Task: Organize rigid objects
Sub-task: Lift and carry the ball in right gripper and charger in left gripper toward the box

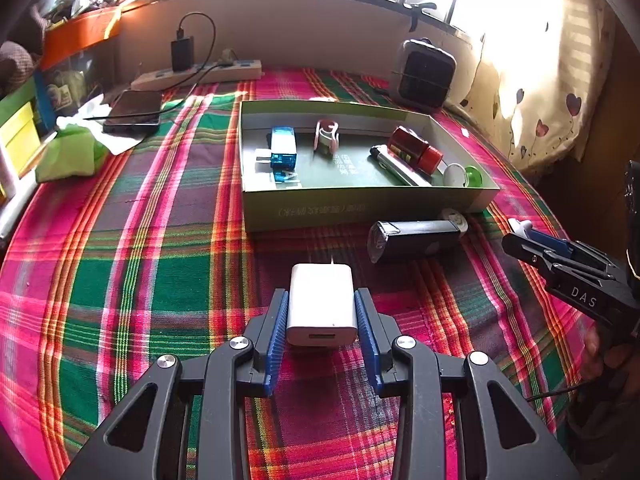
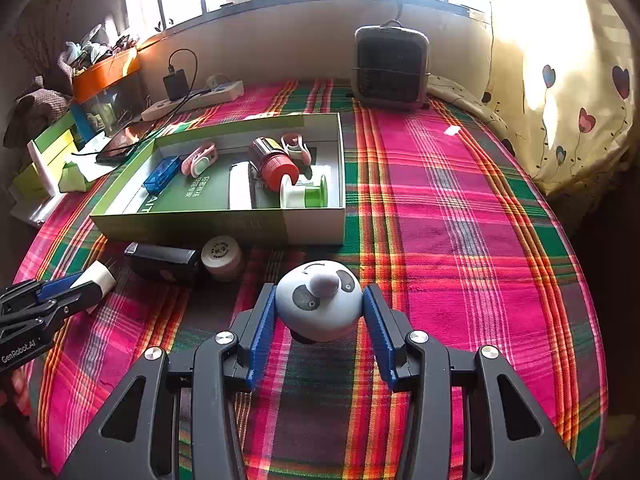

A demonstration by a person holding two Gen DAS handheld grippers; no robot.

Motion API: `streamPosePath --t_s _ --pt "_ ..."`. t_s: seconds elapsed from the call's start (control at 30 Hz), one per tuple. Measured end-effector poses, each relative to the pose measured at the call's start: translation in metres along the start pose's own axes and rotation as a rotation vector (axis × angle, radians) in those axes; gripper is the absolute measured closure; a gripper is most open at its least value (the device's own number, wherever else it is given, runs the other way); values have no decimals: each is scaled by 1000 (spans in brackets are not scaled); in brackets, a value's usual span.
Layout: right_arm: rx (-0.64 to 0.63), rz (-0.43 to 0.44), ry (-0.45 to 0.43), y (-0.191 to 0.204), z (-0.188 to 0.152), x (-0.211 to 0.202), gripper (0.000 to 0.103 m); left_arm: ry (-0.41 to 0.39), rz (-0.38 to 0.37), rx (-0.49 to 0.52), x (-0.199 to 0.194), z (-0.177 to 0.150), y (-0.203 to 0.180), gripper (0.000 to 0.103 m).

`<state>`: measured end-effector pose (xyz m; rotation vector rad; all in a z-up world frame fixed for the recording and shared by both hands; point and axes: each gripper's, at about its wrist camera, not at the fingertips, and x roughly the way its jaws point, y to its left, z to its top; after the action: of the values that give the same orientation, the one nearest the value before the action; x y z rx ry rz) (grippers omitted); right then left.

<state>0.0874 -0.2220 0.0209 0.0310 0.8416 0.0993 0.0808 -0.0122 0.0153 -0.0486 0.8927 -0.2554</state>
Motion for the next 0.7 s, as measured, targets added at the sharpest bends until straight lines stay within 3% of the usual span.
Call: streamPosePath --t_s 0.7 --pt "2 10 -5 1 -2 -4 58 4 21 7 7 1 -2 70"
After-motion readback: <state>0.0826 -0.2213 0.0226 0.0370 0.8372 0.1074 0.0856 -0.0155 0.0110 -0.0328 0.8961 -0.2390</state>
